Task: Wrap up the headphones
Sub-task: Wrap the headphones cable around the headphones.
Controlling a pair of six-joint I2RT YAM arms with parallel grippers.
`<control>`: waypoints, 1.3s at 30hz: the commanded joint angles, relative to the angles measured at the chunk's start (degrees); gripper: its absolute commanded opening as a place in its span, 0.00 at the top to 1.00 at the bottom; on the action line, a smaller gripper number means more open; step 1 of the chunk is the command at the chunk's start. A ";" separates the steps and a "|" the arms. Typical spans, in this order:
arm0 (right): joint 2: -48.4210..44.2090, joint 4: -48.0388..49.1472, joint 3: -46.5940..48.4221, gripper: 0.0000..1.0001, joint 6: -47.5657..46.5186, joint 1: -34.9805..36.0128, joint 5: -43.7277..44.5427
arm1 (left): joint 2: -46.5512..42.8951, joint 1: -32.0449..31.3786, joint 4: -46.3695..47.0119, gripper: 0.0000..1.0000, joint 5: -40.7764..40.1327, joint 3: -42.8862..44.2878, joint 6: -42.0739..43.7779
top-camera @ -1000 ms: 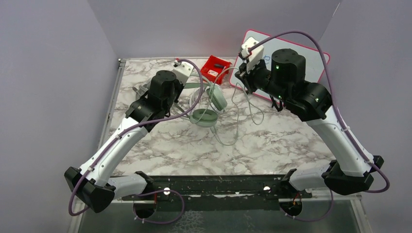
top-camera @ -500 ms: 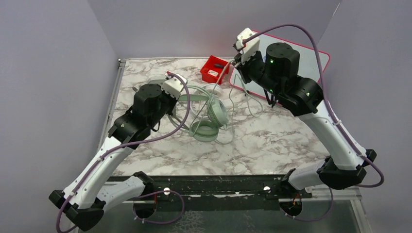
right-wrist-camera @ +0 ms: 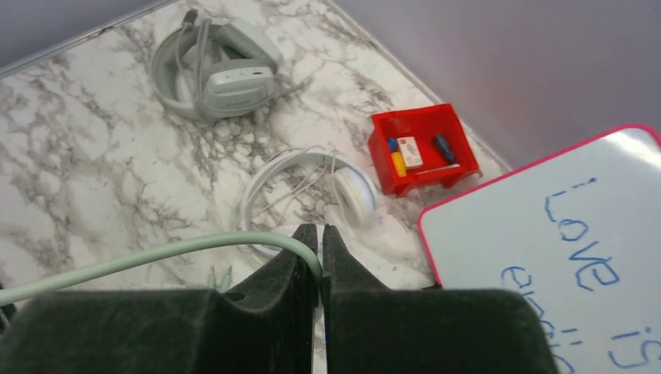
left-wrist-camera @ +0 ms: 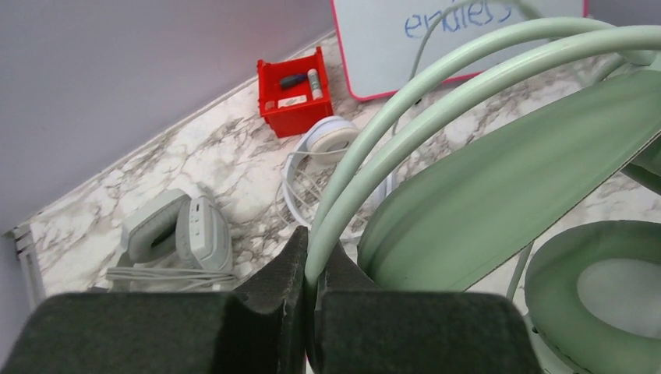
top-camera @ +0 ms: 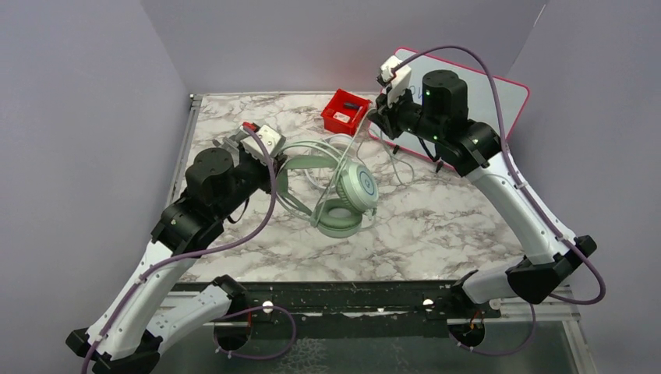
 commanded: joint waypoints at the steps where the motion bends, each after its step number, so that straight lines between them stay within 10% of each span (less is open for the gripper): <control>1: -1.46 7.44 -4.61 0.90 4.34 -2.26 -12.47 | -1.48 -0.18 9.80 1.00 5.57 2.56 -12.67; 12: -0.21 23.15 -15.88 0.85 14.29 -2.76 -27.95 | 4.86 -0.18 14.74 1.00 8.97 11.11 -31.77; 39: 10.28 54.44 -25.78 0.64 37.34 -2.86 -38.18 | 12.94 -0.18 15.03 1.00 6.47 31.38 -39.73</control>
